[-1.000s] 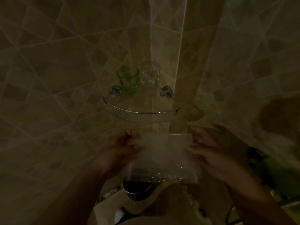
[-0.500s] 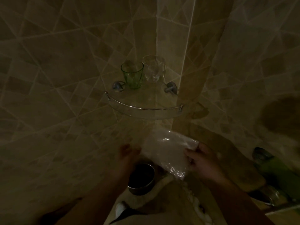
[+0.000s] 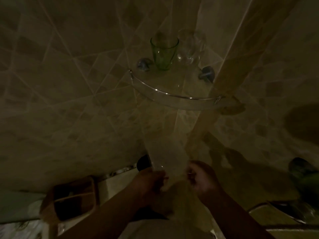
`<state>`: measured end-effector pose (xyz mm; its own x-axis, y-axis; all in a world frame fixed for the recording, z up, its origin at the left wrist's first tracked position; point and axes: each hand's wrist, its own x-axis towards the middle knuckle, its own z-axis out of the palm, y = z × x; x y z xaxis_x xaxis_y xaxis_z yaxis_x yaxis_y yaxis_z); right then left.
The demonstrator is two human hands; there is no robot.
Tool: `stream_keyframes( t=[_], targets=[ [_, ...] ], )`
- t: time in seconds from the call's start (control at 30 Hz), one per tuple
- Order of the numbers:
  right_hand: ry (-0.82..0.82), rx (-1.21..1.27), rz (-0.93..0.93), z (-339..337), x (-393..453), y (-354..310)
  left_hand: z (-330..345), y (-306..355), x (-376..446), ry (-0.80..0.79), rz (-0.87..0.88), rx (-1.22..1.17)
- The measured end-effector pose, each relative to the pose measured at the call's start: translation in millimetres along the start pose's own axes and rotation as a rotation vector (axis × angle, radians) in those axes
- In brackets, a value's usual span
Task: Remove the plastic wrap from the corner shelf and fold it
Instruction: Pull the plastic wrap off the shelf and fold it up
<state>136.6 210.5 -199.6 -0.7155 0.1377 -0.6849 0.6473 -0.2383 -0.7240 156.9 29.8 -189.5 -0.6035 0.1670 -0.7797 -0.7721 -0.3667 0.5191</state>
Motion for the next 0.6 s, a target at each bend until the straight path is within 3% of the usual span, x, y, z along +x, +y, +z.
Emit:
stream_keyframes(
  t=[0.1, 0.33, 0.6],
  targets=[
    [-0.061, -0.232, -0.036, 0, 8, 12, -23, -5, 13, 0.060, -0.026, -0.014],
    [-0.069, -0.412, -0.019, 33, 54, 49, -66, -26, 56, 0.234, -0.096, -0.089],
    [0.023, -0.360, 0.175, 64, 148, 126, -137, -55, 158, 0.258, -0.102, -0.020]
  ],
)
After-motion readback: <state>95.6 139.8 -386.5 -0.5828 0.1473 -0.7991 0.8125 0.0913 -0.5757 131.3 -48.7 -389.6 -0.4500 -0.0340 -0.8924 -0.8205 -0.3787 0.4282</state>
